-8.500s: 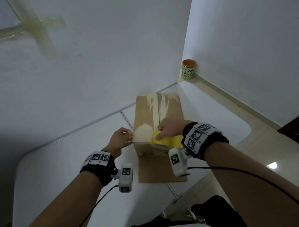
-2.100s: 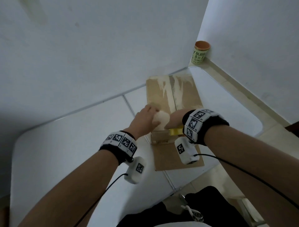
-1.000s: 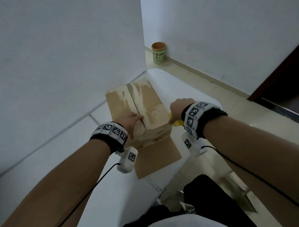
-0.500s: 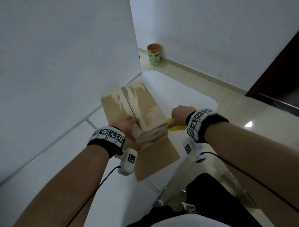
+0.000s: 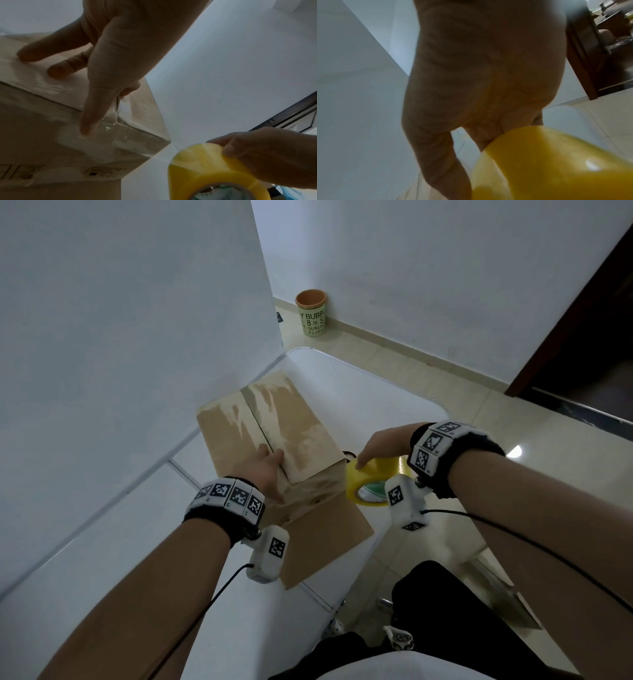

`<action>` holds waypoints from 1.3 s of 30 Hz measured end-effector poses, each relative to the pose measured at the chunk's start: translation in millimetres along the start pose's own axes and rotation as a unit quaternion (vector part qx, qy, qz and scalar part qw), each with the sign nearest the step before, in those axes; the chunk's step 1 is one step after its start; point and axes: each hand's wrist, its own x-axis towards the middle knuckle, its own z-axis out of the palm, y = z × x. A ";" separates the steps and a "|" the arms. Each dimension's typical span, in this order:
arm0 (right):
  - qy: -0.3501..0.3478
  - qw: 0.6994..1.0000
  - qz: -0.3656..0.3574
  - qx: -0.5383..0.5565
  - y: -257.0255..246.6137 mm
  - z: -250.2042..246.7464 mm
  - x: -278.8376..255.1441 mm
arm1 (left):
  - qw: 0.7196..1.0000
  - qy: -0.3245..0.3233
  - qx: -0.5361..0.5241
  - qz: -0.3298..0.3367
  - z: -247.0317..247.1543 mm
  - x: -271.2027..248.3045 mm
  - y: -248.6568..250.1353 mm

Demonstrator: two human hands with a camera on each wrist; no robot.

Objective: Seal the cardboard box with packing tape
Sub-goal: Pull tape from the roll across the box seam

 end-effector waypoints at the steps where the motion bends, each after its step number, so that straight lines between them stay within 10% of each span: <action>1: -0.005 1.000 0.000 0.006 0.3 -1.4 -2.7 | 1.000 0.001 0.000 0.001 0.4 0.2 1.0; 39: 0.288 0.938 0.028 -0.192 34.2 15.1 44.4 | 1.000 -0.009 -0.006 0.001 4.7 4.6 7.0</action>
